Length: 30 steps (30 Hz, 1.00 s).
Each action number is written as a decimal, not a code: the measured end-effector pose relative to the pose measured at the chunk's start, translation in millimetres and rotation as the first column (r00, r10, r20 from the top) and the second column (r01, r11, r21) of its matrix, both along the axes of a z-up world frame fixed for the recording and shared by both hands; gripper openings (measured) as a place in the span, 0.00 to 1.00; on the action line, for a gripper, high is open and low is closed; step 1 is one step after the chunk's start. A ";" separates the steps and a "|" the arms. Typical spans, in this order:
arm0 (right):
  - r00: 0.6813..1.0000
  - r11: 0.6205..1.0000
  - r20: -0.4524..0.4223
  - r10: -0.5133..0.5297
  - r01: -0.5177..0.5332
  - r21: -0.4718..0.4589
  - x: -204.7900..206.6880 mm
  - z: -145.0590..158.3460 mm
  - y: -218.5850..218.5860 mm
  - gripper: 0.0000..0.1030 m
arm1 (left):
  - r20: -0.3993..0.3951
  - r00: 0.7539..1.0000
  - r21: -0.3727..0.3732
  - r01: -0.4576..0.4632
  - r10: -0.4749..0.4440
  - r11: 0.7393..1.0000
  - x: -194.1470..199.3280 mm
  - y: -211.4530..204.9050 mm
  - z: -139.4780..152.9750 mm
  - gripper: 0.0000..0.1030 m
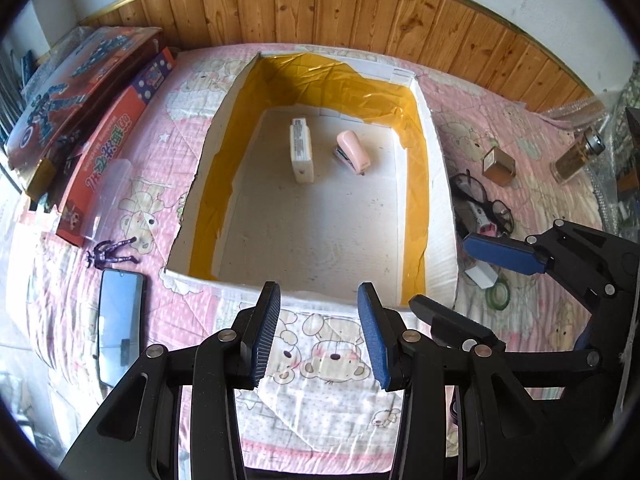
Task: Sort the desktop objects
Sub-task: 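Move both grippers back toward the remaining items beside the box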
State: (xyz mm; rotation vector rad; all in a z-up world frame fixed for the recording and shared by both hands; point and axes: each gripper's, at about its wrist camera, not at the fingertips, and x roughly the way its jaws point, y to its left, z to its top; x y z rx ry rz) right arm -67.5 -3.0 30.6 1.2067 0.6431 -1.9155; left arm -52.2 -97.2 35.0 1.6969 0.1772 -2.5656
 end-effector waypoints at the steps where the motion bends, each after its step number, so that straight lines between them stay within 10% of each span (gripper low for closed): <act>1: 1.000 1.000 0.000 -0.001 0.001 -0.008 3.5 0.5 2.6 0.52 | -0.009 1.000 -0.006 0.002 -0.002 1.000 4.1 1.8 1.2 0.41; 19: 0.994 0.972 -0.091 -0.061 0.039 -0.231 69.4 -19.8 84.4 0.55 | -0.181 0.974 -0.033 0.130 -0.134 0.991 82.9 65.8 -7.7 0.41; 30: 0.954 0.867 0.004 -0.300 0.275 -0.415 64.2 -57.8 185.6 0.55 | -0.142 0.963 0.068 0.238 -0.227 0.969 69.8 133.5 -39.3 0.41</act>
